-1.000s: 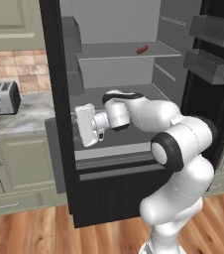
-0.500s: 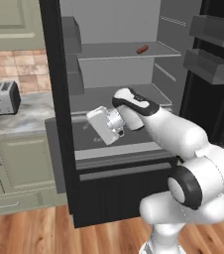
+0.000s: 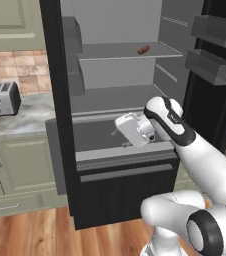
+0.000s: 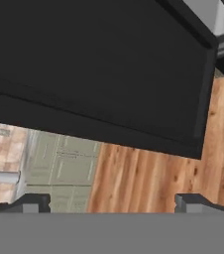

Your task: Move the hot dog bun to the plate on the dining table and place the condiment next to that plate. Then navigate to the fridge and take the sausage and place it on the plate as well.

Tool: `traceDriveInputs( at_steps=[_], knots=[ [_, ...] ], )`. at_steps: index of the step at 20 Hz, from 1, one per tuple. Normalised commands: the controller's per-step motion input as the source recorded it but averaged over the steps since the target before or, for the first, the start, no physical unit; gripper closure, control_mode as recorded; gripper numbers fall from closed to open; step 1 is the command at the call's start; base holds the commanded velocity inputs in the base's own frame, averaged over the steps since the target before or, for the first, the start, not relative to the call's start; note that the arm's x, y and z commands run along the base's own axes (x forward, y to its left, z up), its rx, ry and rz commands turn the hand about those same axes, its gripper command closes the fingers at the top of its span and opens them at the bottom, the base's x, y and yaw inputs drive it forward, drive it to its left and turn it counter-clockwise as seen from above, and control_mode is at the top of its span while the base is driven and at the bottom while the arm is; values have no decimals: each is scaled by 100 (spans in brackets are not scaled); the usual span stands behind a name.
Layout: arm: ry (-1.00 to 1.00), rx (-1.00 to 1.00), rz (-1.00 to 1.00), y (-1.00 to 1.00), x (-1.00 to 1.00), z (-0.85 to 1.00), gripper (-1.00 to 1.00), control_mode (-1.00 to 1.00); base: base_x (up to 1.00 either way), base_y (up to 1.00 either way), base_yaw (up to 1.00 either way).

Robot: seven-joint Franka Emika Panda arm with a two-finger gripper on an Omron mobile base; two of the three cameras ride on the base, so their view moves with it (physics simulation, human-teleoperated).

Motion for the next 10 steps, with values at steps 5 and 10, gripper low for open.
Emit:
traceDriveInputs(
  at_steps=[5, 10],
  knots=[
    [-8, -3, -19, -51, -73, 25, -100, -100, 0, 0, 0],
    [-5, -10, -24, -38, -82, 27, -100, -100, 0, 0, 0]
  ],
)
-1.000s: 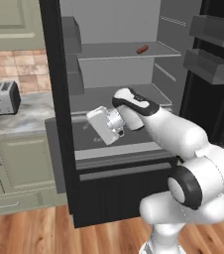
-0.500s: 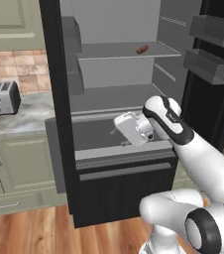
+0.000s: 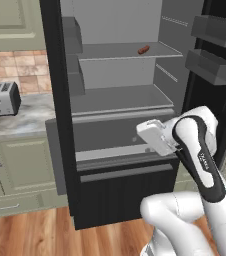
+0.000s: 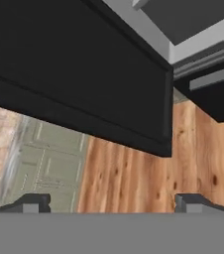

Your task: Move the hot dog bun to the plate on the dining table and place the condiment next to that plate. Then navigate to the fridge and take the sausage and place it on the plate as well.

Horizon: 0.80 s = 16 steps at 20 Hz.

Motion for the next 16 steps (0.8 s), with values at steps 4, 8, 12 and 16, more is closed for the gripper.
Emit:
traceDriveInputs(
  at_steps=[4, 8, 12, 16],
  knots=[
    [-2, -18, -35, -17, -80, 25, -100, -100, 0, 0, 0],
    [-2, -31, -32, -14, -66, 39, -100, -100, 0, 0, 0],
    [-2, -34, -18, -27, -60, 41, -100, -100, 0, 0, 0],
    [-10, -33, 0, -33, -67, 7, -100, -100, 0, 0, 0]
  ],
)
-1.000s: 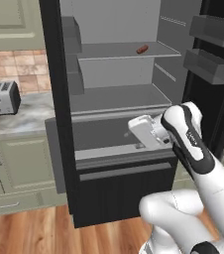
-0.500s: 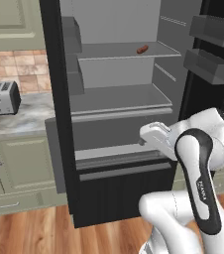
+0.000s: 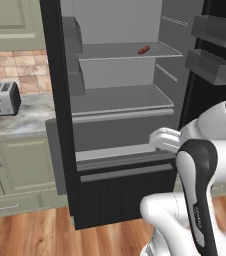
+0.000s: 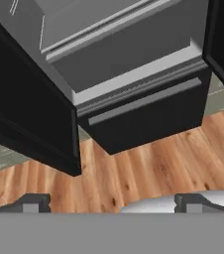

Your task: Move the hot dog bun to the plate on the dining table and place the condiment next to that plate. Then navigate to the fridge and take the sausage and place it on the plate as well.

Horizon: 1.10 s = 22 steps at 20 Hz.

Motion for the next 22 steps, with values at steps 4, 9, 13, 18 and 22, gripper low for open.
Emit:
traceDriveInputs(
  at_steps=[4, 9, 13, 18, 22],
  knots=[
    [-10, -18, 0, -44, -26, 3, -100, -100, 0, 0, 0],
    [0, 0, 0, -33, 0, -1, -100, -100, 0, 0, 0],
    [0, 0, 0, 0, 10, 0, -100, 100, 16, 0, 0],
    [0, 0, 0, 0, 0, 0, -100, 100, 90, 1, 0],
    [0, 0, 0, 0, 0, 0, -100, 100, 93, -1, 0]
  ],
)
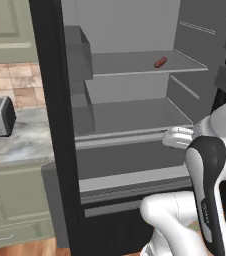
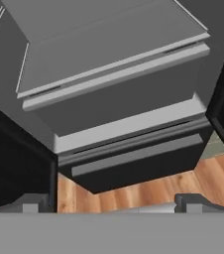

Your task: Move the hot dog bun to the plate on the dining table and place the condiment next to that plate. Then navigate to the fridge and take the sausage and place it on the plate as well.

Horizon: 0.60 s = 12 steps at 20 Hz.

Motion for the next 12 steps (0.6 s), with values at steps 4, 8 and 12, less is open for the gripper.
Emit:
traceDriveInputs(
  at_steps=[4, 8, 12],
  knots=[
    [0, 0, 0, 0, 0, 0, -100, 100, 74, -8, -4],
    [0, 0, 0, 0, 0, 0, -100, 100, 75, -9, -16],
    [0, 0, -4, -4, 22, 9, -100, -100, 61, -11, -12]
  ],
)
